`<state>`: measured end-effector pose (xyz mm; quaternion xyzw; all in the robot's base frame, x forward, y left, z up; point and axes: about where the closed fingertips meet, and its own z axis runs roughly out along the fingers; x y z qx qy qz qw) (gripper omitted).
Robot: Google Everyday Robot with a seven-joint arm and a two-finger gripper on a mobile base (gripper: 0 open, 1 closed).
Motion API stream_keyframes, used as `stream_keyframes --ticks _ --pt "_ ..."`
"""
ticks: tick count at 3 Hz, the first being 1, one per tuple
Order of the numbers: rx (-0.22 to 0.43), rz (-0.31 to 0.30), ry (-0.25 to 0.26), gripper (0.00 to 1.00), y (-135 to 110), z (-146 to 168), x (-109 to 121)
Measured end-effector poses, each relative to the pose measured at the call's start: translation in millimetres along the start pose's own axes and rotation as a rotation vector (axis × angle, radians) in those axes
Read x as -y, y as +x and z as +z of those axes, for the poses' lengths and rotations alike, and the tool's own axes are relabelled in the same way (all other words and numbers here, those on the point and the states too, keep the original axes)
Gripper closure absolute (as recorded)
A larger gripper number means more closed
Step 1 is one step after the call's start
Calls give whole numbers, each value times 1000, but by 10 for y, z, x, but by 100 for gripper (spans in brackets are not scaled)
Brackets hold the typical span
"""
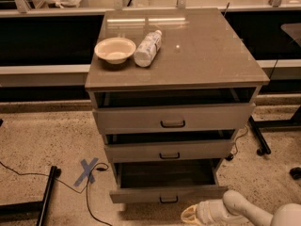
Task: Close bottom drawer
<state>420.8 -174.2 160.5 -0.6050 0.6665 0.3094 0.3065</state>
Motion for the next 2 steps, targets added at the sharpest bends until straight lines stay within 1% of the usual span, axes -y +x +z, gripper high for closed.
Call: stream_keyframes --ticks 1,2 --pt "2 1 -4 100 -5 23 -14" --pt "-41 -11 26 100 163 42 193"
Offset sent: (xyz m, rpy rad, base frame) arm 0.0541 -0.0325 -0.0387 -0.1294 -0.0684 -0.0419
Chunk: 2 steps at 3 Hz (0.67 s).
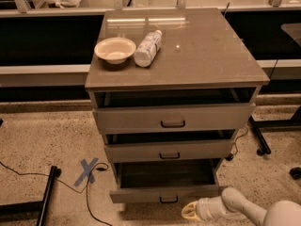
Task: Close bottom drawer
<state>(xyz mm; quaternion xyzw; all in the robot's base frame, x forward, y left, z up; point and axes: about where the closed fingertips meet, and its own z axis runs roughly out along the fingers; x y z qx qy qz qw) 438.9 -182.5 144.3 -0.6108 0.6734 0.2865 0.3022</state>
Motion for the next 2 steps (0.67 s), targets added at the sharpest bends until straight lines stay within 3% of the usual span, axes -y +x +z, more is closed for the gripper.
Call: stream_keyframes --ticks 2 --pt "-33 7 2 100 483 28 422"
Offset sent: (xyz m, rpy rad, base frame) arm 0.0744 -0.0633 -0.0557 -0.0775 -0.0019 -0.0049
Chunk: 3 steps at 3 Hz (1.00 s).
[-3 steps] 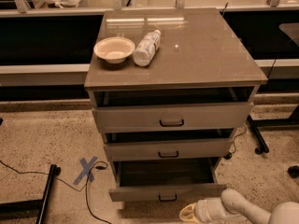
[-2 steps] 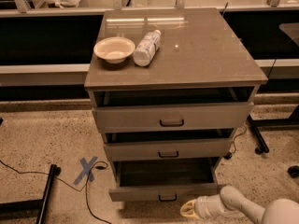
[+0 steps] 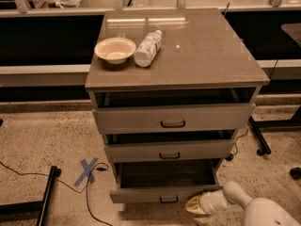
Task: Close bottom drawer
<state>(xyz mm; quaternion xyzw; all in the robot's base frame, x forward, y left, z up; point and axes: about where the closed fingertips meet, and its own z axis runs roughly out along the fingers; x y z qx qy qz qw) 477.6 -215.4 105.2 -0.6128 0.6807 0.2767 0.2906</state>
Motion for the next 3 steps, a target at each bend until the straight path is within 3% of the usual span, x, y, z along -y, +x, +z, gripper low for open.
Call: stream_keyframes --ticks 1,3 --pt "-30 -22 4 100 63 12 229" --pt "-30 -89 29 100 -97 175 665"
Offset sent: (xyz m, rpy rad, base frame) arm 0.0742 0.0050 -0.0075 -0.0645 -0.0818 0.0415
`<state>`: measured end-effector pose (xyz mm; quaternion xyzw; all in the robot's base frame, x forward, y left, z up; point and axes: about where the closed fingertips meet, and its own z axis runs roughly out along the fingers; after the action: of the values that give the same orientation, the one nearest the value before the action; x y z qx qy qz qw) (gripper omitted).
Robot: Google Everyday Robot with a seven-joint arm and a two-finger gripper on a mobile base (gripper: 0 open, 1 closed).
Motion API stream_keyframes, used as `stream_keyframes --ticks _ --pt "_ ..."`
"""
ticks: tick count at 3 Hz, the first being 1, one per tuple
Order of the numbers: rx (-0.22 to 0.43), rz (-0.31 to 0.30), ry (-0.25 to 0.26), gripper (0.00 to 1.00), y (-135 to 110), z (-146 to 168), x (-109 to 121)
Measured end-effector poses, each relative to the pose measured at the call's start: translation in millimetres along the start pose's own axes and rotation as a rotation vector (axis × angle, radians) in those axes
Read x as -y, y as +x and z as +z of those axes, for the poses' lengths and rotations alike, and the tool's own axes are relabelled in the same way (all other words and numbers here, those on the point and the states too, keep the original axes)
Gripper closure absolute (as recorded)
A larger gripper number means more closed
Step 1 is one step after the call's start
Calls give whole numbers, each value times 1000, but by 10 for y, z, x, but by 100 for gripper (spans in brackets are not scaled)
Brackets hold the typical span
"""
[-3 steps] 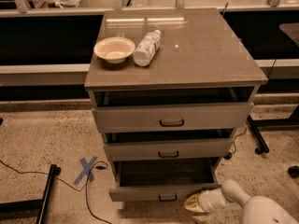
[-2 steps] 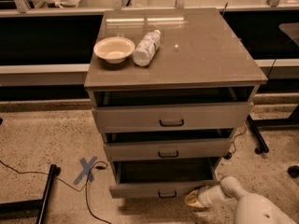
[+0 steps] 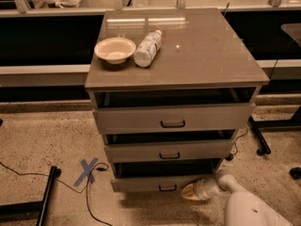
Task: Close bottom drawer
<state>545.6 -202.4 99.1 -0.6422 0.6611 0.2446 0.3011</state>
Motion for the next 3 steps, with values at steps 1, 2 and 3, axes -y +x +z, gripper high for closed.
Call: stream_keyframes --ticks 1,2,3 --pt "15 -38 27 100 -103 64 255" --pt "22 -73 57 100 -197 92 457" --pt "25 -88 80 100 -208 82 547"
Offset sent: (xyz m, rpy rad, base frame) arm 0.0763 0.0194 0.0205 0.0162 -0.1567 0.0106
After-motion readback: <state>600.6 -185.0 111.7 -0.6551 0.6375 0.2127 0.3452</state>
